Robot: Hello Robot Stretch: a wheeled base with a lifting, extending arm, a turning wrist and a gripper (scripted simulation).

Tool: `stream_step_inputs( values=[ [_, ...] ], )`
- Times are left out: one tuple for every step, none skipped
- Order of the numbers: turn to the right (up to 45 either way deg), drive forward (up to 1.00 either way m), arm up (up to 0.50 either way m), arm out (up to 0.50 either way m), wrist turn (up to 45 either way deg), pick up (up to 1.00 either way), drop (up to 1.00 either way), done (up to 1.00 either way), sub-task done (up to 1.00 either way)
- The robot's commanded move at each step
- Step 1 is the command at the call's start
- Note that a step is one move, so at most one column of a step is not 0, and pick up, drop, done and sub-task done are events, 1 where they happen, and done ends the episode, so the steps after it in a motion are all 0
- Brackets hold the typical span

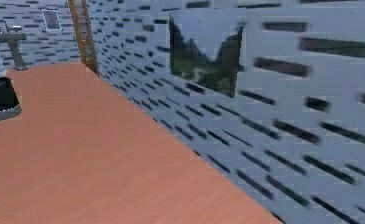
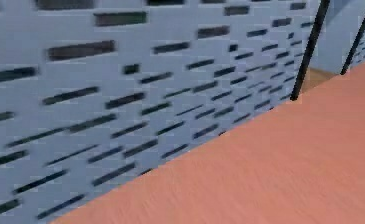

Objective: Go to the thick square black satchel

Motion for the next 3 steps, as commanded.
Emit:
stream_step_inputs(
  values=[
    [-27.0, 0.00, 0.00, 0.00, 0.0, 0.00, 0.00, 0.00, 0.00],
    [0.0, 1.00, 0.00, 0.00, 0.0, 0.00, 0.00, 0.00, 0.00],
    [0.0, 1.00, 0.00, 0.00, 0.0, 0.00, 0.00, 0.00, 0.00]
  ],
)
